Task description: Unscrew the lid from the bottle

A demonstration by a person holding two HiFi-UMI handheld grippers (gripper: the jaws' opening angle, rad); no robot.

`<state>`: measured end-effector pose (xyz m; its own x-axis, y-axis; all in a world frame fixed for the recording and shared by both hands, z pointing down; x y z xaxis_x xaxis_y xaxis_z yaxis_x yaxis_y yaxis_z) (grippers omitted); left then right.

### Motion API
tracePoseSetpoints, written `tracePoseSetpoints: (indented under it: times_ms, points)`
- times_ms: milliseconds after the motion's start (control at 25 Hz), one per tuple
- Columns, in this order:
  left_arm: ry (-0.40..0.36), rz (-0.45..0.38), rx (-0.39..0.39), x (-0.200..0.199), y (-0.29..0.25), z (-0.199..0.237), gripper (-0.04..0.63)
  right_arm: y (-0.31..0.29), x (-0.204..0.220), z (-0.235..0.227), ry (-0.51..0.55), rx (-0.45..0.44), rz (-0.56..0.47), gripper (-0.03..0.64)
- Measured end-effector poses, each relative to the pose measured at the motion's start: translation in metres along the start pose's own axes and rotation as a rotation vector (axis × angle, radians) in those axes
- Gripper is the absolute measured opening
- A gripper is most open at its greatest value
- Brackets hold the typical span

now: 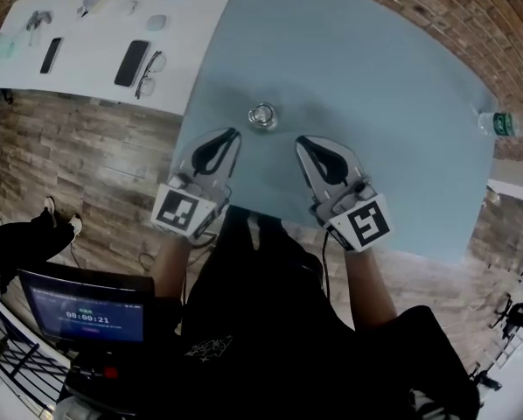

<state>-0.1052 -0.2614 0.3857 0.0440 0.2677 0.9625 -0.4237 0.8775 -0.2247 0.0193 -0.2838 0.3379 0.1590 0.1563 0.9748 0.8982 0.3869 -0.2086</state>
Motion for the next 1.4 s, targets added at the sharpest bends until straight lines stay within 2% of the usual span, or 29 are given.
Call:
tracePoseSetpoints:
  times_ms: [280,360,480,680,1120,1240,1400]
  points:
    - [-0.011,0.045,-0.017,0.022,-0.004,0.015,0.094,-0.024,0.003,0.000,0.037,-0.008,0.025,0.005]
    - [-0.008,0.063,-0.020,0.030,-0.007,0.017,0.144,-0.030,0.005,0.002,0.050,-0.016,0.034,0.048]
    - [-0.023,0.088,-0.004,0.042,-0.014,0.016,0.198,-0.038,0.013,0.002,0.094,-0.024,0.064,0.077]
    - [-0.058,0.107,0.030,0.061,-0.034,0.012,0.248,-0.054,0.033,-0.001,0.116,-0.031,0.091,0.116]
    - [-0.102,0.128,0.029,0.076,-0.054,0.002,0.344,-0.063,0.043,0.005,0.137,0.008,0.108,0.193]
    - [-0.118,0.133,0.024,0.085,-0.065,0.001,0.371,-0.068,0.057,0.001,0.167,0.010,0.160,0.206]
    - [-0.121,0.127,0.026,0.086,-0.075,-0.003,0.383,-0.072,0.073,0.001,0.268,-0.021,0.273,0.238]
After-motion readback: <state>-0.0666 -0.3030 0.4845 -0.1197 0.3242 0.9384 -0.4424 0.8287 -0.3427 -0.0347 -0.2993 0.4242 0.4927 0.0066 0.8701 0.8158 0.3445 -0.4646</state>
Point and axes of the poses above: the fingertips, and each gripper's own axes: y backward along the fingers, z to its left, x out of its underside, the point moved 2 cm from there along y, backward along the fingers, and after that the axes turned 5 degrees about z, right-handed, at the moved point
